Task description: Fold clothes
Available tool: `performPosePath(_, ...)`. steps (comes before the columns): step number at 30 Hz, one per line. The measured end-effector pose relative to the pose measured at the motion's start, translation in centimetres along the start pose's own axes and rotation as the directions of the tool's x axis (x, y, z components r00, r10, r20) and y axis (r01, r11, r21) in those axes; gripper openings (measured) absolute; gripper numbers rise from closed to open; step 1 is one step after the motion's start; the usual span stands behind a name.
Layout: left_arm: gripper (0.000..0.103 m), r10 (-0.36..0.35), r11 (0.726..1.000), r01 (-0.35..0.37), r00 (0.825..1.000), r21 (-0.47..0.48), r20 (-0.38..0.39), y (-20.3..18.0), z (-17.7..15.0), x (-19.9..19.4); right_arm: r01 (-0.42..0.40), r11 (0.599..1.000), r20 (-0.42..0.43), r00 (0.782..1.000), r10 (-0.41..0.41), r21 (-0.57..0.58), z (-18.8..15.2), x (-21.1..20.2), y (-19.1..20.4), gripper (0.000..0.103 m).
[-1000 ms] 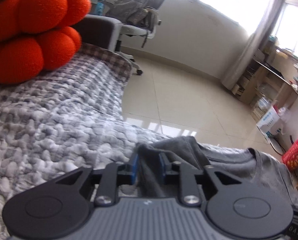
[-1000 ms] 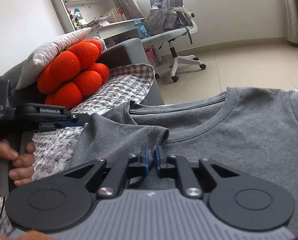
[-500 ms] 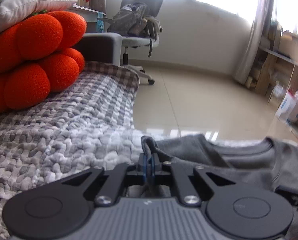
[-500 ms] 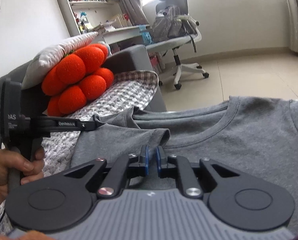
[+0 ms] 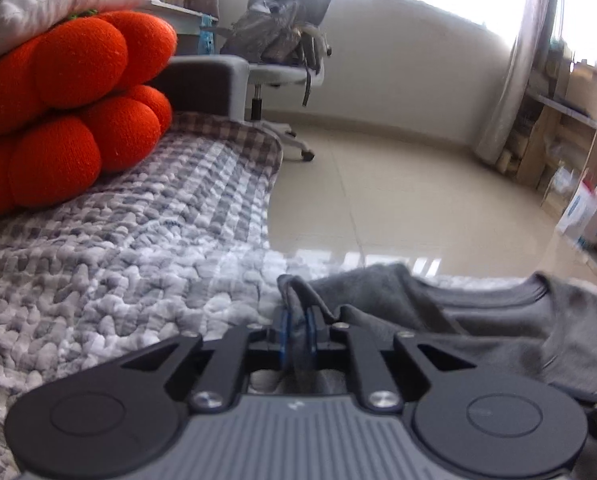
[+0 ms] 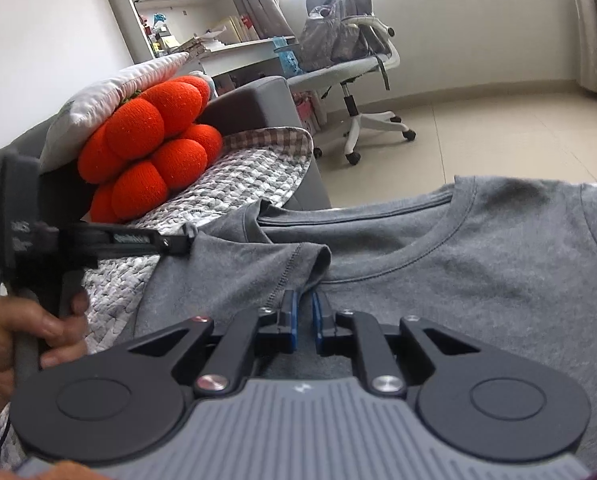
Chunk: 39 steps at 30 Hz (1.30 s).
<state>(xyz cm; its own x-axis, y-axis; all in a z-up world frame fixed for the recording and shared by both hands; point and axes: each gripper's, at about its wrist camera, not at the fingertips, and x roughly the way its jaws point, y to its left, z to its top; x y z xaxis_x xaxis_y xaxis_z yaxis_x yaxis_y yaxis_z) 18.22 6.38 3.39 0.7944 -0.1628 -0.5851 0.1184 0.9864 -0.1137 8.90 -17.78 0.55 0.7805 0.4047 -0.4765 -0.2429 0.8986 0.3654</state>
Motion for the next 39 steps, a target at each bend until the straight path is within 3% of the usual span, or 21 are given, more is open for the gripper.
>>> performPosePath(5,0.022,-0.026,0.999,0.027,0.999,-0.042,0.032,0.4,-0.6,-4.1,-0.02,0.999,-0.009,1.0,0.02,0.031,0.0,0.0,-0.4,0.014)
performPosePath(7,0.023,-0.076,0.997,0.076,0.997,-0.007,0.031,-0.1,-2.0,-6.8,-0.045,0.998,-0.021,0.999,0.046,0.046,0.0,0.1,-0.6,0.014)
performPosePath(11,0.026,-0.162,0.983,0.165,0.986,0.077,-0.041,-0.6,-6.2,-11.1,-0.113,0.989,-0.058,0.991,0.119,0.097,0.0,-0.5,-1.2,0.031)
performPosePath(13,0.026,-0.189,0.971,0.198,0.979,0.137,-0.077,-0.8,-8.6,-13.0,-0.144,0.984,-0.075,0.985,0.153,0.106,-0.7,-1.7,-0.9,0.032)
performPosePath(17,0.026,-0.162,0.961,0.178,0.983,0.21,-0.092,-0.7,-11.8,-15.5,-0.199,0.98,-0.101,0.975,0.199,0.011,-3.4,-5.1,2.4,0.033)
performPosePath(20,0.026,-0.149,0.969,0.162,0.985,0.188,-0.082,-0.1,-11.9,-16.4,-0.311,0.946,-0.131,0.945,0.299,-0.088,-5.5,-7.7,5.8,0.033)
performPosePath(23,0.026,-0.136,0.975,0.147,0.988,0.167,-0.072,0.6,-12.1,-17.4,-0.461,0.859,-0.163,0.886,0.434,-0.221,-7.9,-10.0,9.9,0.033)
performPosePath(26,0.026,-0.123,0.981,0.131,0.99,0.145,-0.063,1.2,-12.3,-18.3,-0.54,0.788,-0.259,0.84,0.477,-0.297,-10.1,-12.1,12.6,0.033)
performPosePath(29,0.026,-0.136,0.979,0.143,0.989,0.144,-0.053,0.5,-12.3,-19.1,-0.532,0.768,-0.372,0.835,0.405,-0.358,-12.9,-12.7,14.2,0.033)
performPosePath(31,0.027,-0.147,0.978,0.152,0.988,0.143,-0.046,-0.2,-12.3,-19.3,-0.517,0.761,-0.381,0.844,0.377,-0.391,-14.2,-13.2,14.4,0.033)
performPosePath(34,0.03,-0.15,0.974,0.161,0.986,0.16,-0.076,-1.7,-13.1,-19.2,-0.555,0.767,-0.401,0.814,0.42,-0.322,-15.4,-14.8,13.5,0.032)
performPosePath(37,0.049,-0.134,0.972,0.147,0.987,0.182,-0.085,-2.8,-14.0,-19.4,-0.528,0.789,-0.364,0.835,0.413,-0.314,-16.5,-16.8,12.6,0.031)
performPosePath(39,0.058,-0.149,0.972,0.16,0.986,0.172,-0.076,-2.9,-14.0,-19.6,-0.465,0.846,-0.293,0.873,0.389,-0.262,-16.3,-18.6,11.0,0.031)
